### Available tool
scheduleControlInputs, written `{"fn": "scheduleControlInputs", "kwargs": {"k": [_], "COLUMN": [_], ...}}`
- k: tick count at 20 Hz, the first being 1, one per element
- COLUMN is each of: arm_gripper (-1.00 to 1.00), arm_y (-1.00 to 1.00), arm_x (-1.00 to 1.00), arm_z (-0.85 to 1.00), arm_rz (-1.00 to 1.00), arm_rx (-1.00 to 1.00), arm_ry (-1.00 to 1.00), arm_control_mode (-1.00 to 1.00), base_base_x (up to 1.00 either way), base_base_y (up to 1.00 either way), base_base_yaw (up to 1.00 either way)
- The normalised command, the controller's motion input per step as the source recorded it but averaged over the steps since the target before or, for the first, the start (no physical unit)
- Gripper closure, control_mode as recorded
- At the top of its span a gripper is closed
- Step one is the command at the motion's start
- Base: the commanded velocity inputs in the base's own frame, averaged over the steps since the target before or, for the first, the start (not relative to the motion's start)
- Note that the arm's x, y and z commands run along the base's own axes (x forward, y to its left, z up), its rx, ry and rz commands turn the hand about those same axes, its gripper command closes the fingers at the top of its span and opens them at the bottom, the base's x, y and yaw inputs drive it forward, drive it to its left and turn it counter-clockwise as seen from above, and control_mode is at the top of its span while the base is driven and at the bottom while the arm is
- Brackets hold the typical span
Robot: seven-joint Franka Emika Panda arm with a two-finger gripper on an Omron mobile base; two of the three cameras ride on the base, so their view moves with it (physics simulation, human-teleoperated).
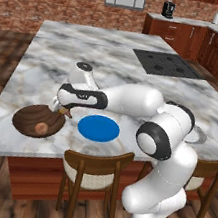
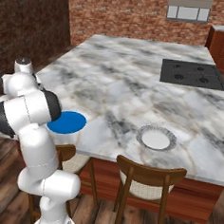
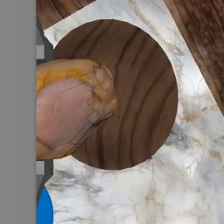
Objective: Pick the chicken drumstick and onion from their plates and place them in the bowl. Then put the bowl in the fridge.
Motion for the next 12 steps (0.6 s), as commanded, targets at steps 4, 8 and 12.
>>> {"fn": "scheduleControlInputs", "kwargs": {"k": [4,8,12], "arm_gripper": [1.0,1.0,1.0], "arm_y": [0.46,0.19,0.08], "arm_x": [0.14,0.09,0.11], "arm_z": [-0.13,-0.23,-0.22], "arm_rz": [0.0,0.0,-0.01], "arm_rx": [0.04,0.0,-0.05], "arm_ry": [0.0,-0.02,-0.02], "arm_control_mode": [-1.0,-1.0,-1.0], "base_base_x": [0.0,0.0,0.0], "base_base_y": [0.0,0.0,0.0], "base_base_yaw": [0.0,0.0,0.0]}}
